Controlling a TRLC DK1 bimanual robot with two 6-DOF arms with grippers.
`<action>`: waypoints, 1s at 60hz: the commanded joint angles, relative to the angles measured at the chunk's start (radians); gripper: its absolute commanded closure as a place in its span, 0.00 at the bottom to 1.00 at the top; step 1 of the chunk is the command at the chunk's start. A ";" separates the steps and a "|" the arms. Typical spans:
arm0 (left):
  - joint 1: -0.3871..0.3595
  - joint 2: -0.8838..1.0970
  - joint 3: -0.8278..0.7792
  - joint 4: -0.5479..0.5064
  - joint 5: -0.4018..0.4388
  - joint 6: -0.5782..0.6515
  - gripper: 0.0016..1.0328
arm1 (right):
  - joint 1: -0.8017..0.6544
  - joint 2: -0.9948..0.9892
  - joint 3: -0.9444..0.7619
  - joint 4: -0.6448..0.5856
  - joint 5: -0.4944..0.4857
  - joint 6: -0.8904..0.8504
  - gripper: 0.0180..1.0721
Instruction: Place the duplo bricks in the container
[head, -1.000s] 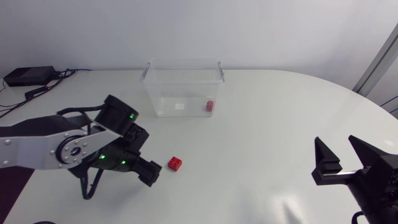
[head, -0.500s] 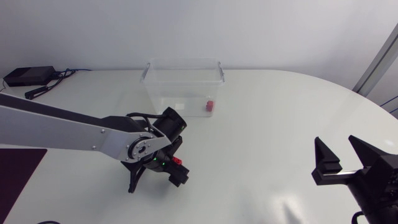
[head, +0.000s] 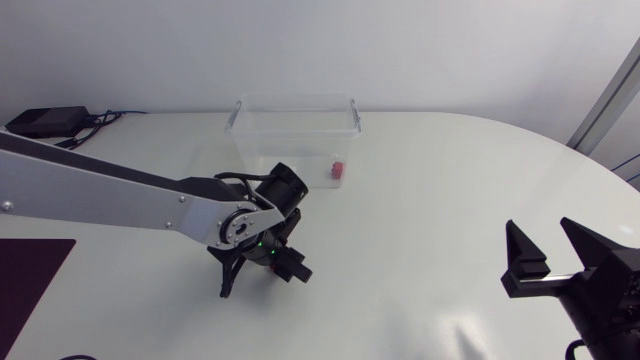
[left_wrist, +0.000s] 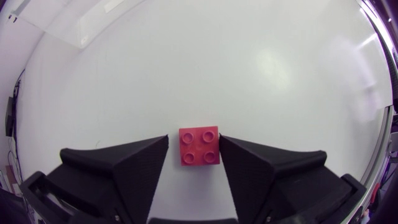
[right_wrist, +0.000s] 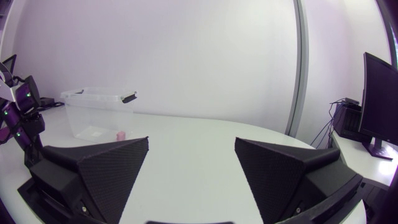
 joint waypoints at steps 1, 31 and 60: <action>0.001 0.023 0.015 0.000 -0.010 -0.017 0.72 | -0.009 -0.006 -0.020 0.010 -0.003 -0.007 0.05; 0.090 -0.321 -0.018 0.010 -0.047 -0.007 0.73 | -0.009 -0.006 -0.020 0.010 -0.003 -0.007 0.05; 0.231 -0.379 0.269 0.043 -0.077 0.127 0.73 | -0.009 -0.006 -0.020 0.010 -0.003 -0.007 0.05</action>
